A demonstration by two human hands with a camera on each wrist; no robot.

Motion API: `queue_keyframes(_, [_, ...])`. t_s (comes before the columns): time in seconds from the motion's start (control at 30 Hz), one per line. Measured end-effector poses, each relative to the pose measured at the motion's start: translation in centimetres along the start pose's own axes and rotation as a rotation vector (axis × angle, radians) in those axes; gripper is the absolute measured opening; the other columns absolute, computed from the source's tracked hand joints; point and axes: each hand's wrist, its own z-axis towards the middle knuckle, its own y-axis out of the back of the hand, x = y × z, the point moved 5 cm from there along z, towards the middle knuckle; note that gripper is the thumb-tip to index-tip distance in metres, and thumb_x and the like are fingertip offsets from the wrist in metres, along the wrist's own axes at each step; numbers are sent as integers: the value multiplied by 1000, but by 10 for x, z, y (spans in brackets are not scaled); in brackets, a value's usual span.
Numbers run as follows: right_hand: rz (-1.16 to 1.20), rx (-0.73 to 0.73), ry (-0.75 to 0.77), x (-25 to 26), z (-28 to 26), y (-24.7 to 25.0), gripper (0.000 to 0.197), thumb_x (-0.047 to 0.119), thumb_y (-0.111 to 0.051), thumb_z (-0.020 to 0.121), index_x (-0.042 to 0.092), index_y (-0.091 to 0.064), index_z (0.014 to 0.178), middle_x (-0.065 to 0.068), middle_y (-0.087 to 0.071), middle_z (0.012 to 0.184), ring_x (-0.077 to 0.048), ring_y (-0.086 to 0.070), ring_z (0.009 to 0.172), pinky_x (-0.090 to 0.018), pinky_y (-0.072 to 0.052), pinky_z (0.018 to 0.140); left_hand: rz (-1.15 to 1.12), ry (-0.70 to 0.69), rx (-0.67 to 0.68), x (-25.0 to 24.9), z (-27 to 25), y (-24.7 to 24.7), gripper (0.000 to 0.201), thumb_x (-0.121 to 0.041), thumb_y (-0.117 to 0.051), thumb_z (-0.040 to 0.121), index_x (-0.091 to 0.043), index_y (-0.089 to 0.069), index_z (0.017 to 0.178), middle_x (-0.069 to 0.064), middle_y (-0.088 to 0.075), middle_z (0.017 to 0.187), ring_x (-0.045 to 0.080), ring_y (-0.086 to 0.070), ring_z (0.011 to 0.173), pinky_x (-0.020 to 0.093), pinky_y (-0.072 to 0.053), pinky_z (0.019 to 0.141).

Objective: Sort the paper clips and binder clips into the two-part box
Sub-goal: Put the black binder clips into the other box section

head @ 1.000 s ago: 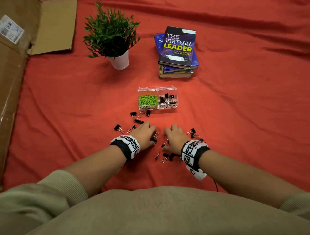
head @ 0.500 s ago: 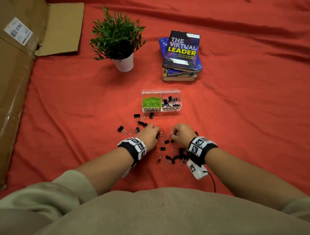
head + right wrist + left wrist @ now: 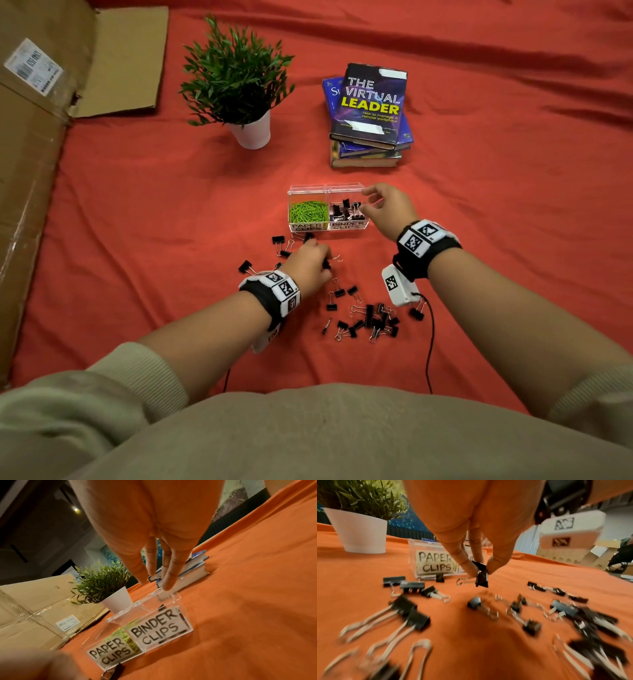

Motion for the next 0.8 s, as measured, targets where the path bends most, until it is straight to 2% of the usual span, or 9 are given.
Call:
queue_keyframes(0.07, [-29,-23,-9,-15,-8,8,22,9,-61,82,10,-63,104,-3,-59,91,-16,-53,81,-32,-47,80,-56,-47,-69,-12,10,16,28,-17,-61,85,-13,-58,113,2,-51,113,13,-51,97,28,-47,93])
queue_keyframes(0.13, [-100,38,-37,-33,-20,12,19,5,-58,80,9,-63,98,-4,-60,88,-17,-55,81,-33,-47,82,-82,-105,-127,-25,26,34,28,-16,-61,85,-15,-58,112,1,-51,113,12,-50,94,28,-48,92])
queue_keyframes(0.23, [-297,352,-88,-63,-50,6,25,11,-62,81,14,-60,105,-5,-63,99,-19,-58,84,-31,-49,79,-74,-155,-152,-42,53,53,30,-14,-61,84,-12,-57,114,5,-51,115,17,-54,94,27,-48,88])
queue_keyframes(0.3, [-437,492,-84,-81,-70,2,43,15,-67,76,20,-56,117,-6,-56,113,-21,-56,95,-34,-51,85,-61,-159,-163,-48,69,60,30,-11,-60,84,-10,-57,114,10,-50,115,25,-56,96,33,-48,87])
queue_keyframes(0.37, [-521,518,-82,-93,-86,0,59,16,-68,71,28,-48,126,-5,-42,119,-24,-47,106,-41,-51,89,-48,-144,-150,-50,81,59,32,-9,-59,84,-8,-56,116,14,-49,116,30,-57,99,37,-48,90])
queue_keyframes(0.43, [-574,515,-66,-100,-96,-4,66,15,-67,70,31,-41,129,-4,-35,121,-26,-41,109,-41,-51,85,-27,-138,-137,-49,82,53,35,-9,-58,85,-9,-54,120,14,-48,118,31,-57,101,36,-47,90])
queue_keyframes(0.53, [-549,468,-31,-102,-103,-11,57,13,-65,75,23,-42,126,-7,-35,121,-29,-43,110,-40,-48,85,70,-201,-149,-52,67,41,37,-13,-60,85,-14,-54,122,8,-50,117,26,-55,104,36,-49,88])
queue_keyframes(0.7, [-444,412,32,-94,-102,-27,36,10,-64,78,11,-53,112,-9,-44,116,-29,-54,102,-36,-46,84,197,-311,83,-49,23,-6,27,-19,-57,86,-20,-59,113,-1,-51,112,19,-56,102,33,-52,82])
queue_keyframes(0.8, [-414,416,67,-86,-102,-36,29,11,-66,77,8,-54,104,-8,-46,112,-27,-55,96,-37,-48,84,282,-353,261,-38,0,-34,39,-17,-56,86,-24,-53,124,2,-50,115,21,-50,110,37,-51,83])
